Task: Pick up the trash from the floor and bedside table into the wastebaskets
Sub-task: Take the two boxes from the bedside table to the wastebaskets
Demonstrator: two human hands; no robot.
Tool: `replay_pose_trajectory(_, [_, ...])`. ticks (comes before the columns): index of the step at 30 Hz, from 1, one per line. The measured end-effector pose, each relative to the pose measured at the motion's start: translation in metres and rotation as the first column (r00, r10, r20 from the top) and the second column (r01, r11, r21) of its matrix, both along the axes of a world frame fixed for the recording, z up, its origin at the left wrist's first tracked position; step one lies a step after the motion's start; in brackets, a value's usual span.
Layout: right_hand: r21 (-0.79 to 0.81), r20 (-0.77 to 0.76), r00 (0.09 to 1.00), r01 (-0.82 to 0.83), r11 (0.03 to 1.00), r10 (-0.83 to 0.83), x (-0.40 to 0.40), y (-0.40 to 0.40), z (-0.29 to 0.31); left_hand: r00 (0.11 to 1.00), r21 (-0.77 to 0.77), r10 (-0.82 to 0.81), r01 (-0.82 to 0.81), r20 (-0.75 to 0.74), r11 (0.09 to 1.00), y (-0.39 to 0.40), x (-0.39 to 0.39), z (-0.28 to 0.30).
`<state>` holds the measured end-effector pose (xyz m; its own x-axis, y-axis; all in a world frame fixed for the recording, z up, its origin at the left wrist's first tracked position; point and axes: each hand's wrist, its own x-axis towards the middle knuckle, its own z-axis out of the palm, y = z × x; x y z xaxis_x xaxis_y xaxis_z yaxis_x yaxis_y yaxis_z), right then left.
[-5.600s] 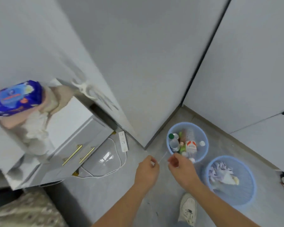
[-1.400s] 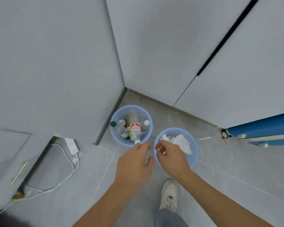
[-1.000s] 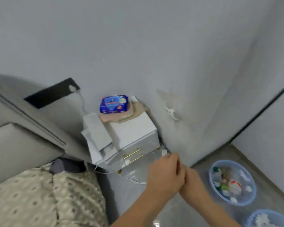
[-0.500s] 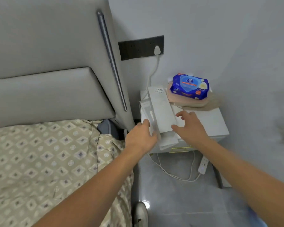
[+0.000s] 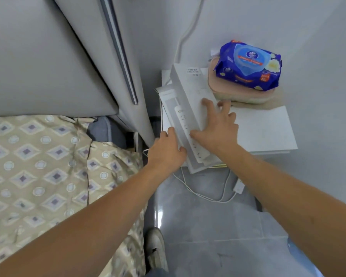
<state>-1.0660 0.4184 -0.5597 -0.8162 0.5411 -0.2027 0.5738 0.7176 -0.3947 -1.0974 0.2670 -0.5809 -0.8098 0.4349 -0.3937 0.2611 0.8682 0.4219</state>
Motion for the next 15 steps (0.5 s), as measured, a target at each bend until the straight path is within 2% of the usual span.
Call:
replay_pose_trajectory(4, [0.024,-0.085,0.996,0.008,1.000,-0.006,0.033,0.019,0.026,0.989,0.051,0.139,-0.141,0.042,0.989,0.030,-0.003,0.000])
replay_pose_trajectory(10, [0.075,-0.124,0.990,0.070,0.995,-0.061,0.112,0.047,0.057,0.952,-0.049,0.295,-0.292,0.085,0.955,0.101,0.000,-0.010])
replay_pose_trajectory(15, [0.090,-0.147,0.986,0.090,0.992,-0.077,0.167,0.053,0.067,0.927,-0.077,0.363,-0.357,0.093,0.931,0.120,0.018,-0.016])
